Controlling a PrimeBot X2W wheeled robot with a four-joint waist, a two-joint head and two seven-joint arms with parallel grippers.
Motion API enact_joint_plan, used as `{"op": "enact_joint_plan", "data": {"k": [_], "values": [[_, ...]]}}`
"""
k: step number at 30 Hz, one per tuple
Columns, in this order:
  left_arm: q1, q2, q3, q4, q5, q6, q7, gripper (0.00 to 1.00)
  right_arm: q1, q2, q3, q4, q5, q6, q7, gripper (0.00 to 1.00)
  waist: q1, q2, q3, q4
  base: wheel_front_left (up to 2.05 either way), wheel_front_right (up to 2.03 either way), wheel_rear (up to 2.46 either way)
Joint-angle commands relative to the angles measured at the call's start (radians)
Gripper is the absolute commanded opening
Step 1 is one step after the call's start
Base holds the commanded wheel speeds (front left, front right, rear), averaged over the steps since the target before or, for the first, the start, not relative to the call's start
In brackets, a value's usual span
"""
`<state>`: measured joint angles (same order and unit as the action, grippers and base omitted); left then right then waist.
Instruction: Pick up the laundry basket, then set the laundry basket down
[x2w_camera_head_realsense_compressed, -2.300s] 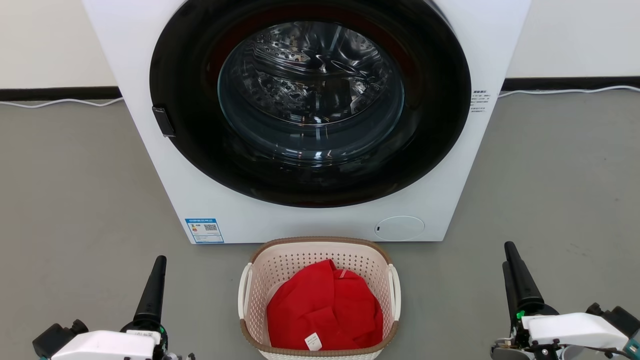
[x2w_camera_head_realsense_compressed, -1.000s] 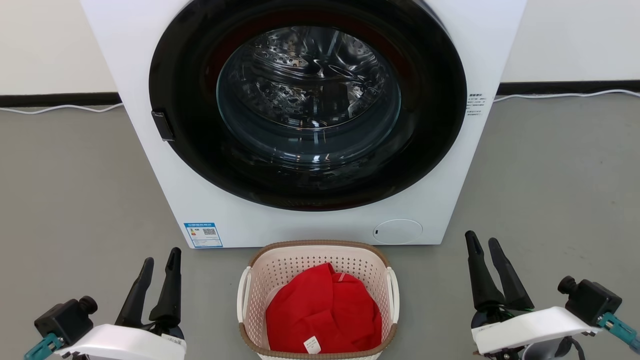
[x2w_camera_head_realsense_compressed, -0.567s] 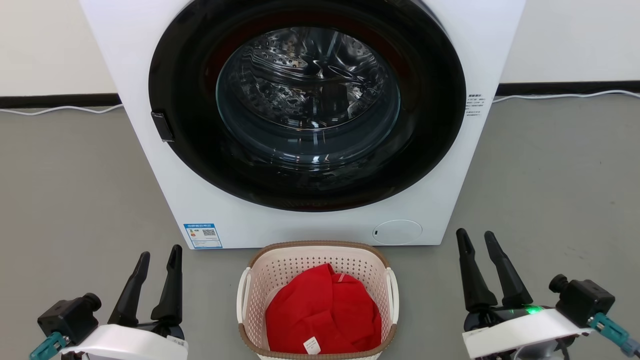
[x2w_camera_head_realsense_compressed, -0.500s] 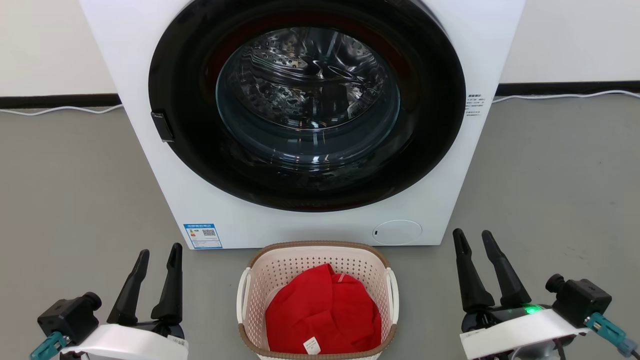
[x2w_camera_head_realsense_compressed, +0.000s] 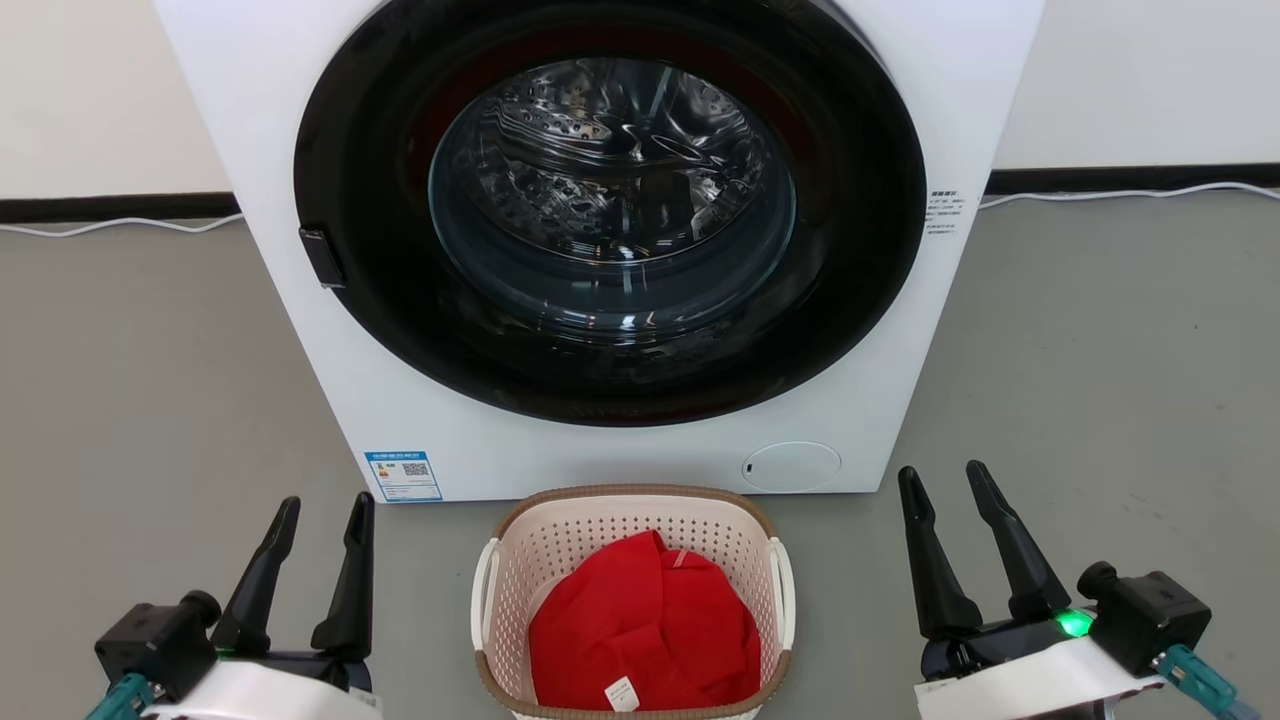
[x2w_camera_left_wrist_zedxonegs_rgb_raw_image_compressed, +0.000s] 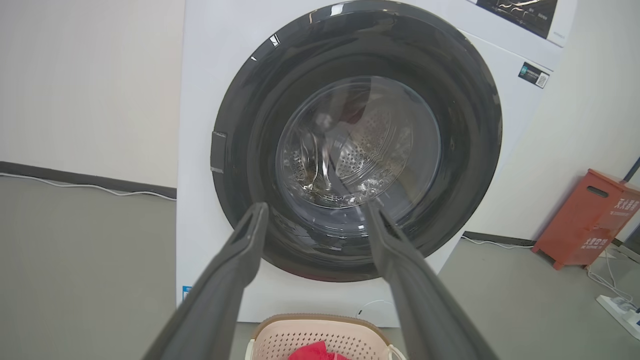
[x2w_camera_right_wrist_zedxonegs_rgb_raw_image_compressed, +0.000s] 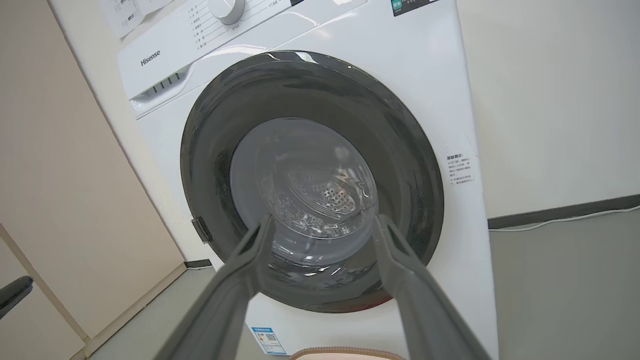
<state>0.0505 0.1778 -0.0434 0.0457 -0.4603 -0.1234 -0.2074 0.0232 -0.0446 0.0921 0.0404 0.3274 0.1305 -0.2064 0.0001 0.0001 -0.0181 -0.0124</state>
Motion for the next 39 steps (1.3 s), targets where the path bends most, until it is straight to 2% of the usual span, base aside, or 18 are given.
{"op": "enact_joint_plan", "data": {"k": [1,14,39], "values": [[-0.028,0.021,0.024,-0.034,0.036,-0.007,-0.018,1.00,-0.020,-0.005,0.019,-0.038,-0.031,0.000,-0.019,1.00,0.0000,-0.0001,0.000,-0.001,0.00,0.00,0.00],[-0.022,0.037,0.013,-0.057,0.155,-0.007,-0.054,1.00,-0.017,-0.006,0.036,-0.073,-0.177,0.000,-0.055,1.00,0.0000,-0.0001,-0.002,-0.007,0.00,0.00,0.00],[-0.017,0.040,0.016,-0.053,0.140,-0.007,-0.054,1.00,-0.006,-0.006,0.011,-0.075,-0.184,0.000,-0.055,1.00,0.0000,-0.0001,0.008,-0.013,0.00,0.00,0.00]]}}
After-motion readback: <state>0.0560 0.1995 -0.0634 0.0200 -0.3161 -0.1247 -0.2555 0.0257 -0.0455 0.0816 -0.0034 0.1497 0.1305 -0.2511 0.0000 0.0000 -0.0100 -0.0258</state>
